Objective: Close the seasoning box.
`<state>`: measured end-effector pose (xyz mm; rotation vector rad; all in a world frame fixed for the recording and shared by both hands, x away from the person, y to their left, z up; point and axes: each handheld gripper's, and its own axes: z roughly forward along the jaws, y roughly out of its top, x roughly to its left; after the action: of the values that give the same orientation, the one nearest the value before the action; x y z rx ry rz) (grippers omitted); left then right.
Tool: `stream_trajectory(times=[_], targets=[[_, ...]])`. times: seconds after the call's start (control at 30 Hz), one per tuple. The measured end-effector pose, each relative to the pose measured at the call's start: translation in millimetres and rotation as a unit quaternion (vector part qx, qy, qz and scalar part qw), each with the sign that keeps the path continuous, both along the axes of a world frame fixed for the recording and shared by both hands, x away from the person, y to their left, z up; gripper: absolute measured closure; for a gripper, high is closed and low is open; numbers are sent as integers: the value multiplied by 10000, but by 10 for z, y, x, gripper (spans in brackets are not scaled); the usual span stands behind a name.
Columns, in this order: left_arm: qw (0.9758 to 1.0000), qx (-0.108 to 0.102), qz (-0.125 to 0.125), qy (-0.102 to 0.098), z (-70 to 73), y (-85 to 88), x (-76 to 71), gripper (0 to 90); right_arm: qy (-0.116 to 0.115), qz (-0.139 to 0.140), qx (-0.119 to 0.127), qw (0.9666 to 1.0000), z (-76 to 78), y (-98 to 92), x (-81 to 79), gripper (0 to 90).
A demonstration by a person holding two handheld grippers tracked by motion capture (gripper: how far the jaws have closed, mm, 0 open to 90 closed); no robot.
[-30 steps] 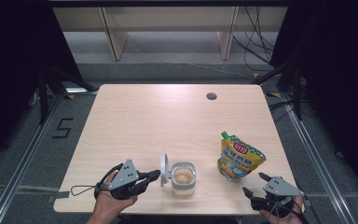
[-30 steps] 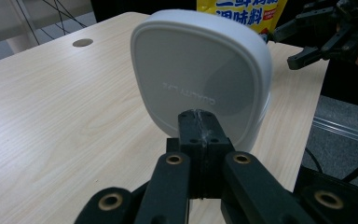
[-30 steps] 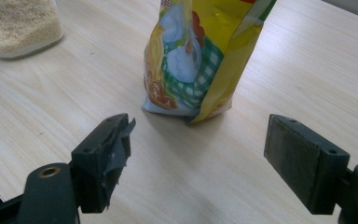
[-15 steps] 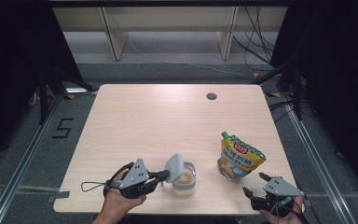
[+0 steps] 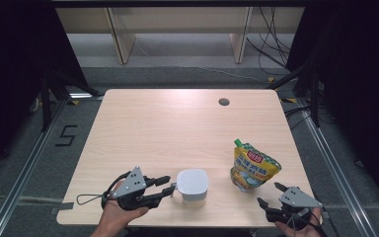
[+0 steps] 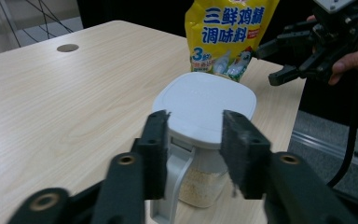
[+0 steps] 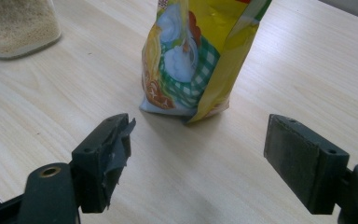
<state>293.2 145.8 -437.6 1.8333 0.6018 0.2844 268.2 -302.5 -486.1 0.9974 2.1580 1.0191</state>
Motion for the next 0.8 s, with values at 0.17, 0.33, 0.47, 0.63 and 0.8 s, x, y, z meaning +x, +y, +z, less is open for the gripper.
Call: stream_trajectory(times=[0.17, 0.33, 0.47, 0.63, 0.8], targets=[[9998, 96, 184, 45, -65, 78, -11, 415, 13, 12, 22, 10000, -3, 2, 1, 240], [9985, 168, 496, 172, -190, 186, -15, 332, -51, 29, -51, 10000, 3, -1, 0, 239], [9973, 264, 648, 215, -260, 262, -26, 318, 6, 18, -45, 10000, 0, 6, -1, 240], [9959, 383, 778, 241, -318, 344, -48, 315, -30, 15, -49, 10000, -3, 4, 3, 239], [9940, 417, 950, 354, -417, 436, -66, 312, 46, -66, 30, 10000, -7, 3, -9, 239]])
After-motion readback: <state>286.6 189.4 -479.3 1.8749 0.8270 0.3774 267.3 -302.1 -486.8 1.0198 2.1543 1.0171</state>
